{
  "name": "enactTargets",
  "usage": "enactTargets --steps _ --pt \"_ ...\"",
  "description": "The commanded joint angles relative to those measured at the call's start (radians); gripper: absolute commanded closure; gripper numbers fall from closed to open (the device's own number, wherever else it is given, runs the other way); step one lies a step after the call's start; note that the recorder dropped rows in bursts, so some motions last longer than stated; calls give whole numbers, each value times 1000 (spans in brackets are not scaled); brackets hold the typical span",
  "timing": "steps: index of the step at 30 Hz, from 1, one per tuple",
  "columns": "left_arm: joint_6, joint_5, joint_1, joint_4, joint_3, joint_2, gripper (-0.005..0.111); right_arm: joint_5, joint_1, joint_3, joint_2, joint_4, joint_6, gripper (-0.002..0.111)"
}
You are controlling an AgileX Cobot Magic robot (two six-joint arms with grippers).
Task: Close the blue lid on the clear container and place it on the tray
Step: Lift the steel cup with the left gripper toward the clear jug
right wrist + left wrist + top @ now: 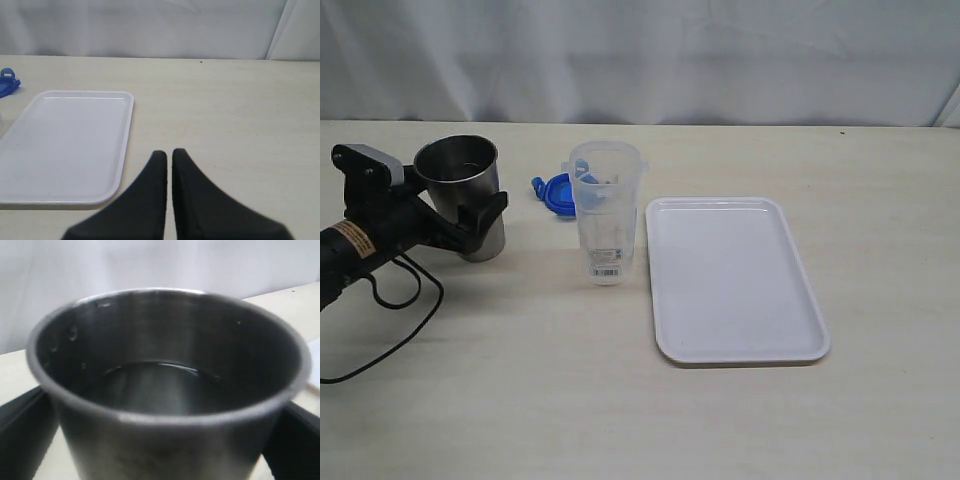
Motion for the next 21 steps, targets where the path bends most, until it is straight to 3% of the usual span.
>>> enactTargets --steps 1,21 --pt "-9 -9 -8 4 -28 0 11 -11 2 3 -5 -2 -8 104" --pt "-9 -9 -8 12 -40 0 11 -11 2 3 -5 -2 -8 104"
